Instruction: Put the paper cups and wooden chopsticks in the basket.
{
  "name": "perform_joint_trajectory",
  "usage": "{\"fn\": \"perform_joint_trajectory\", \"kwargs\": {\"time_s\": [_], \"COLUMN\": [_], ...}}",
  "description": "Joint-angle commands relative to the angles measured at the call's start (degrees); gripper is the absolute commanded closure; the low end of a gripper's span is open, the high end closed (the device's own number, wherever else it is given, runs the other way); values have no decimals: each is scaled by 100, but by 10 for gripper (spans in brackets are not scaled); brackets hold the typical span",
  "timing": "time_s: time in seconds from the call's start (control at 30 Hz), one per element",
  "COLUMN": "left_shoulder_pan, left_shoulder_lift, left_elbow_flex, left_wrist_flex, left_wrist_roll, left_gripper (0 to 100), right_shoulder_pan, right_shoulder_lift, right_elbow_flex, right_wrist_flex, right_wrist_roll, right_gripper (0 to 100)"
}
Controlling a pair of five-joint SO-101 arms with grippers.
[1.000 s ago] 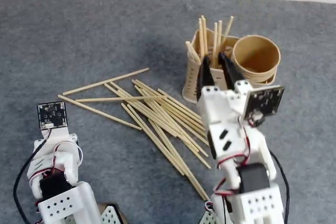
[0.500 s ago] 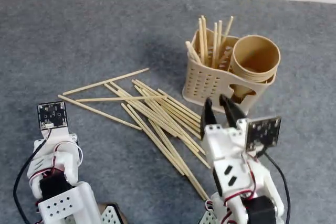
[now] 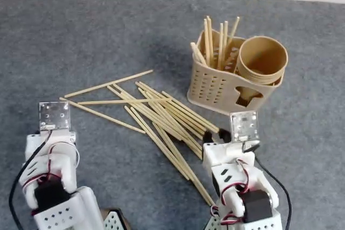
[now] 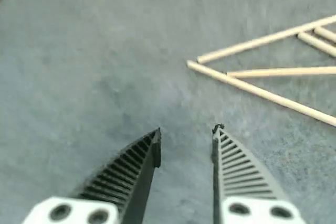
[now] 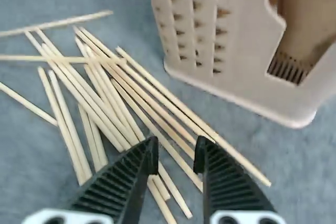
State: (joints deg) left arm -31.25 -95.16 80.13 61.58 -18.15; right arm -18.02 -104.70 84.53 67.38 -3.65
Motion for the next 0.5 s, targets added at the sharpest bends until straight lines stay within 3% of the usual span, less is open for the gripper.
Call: {"fn": "perform_joint_trajectory", "kwargs": {"time_s": [0.0,0.2,0.47], "left_shoulder_pan": [136,497,901], "left_shoulder_lift": [48,1552,4532], "left_elbow_flex": [-1165,-2387,-3987], "left_wrist_flex": [440,1143,1196], "left_wrist_roll": [-422,-1187,-2075], "left_gripper": [832,832,832], "right_shoulder_pan": [198,637,760], "right_shoulder_lift": [-75,-75,-75], "right_elbow_flex": [242,840,1499], "right_wrist_flex": [22,-31,-13], "right_wrist_roll": [-35,-35,-35], "right_gripper": [875,875,875]}}
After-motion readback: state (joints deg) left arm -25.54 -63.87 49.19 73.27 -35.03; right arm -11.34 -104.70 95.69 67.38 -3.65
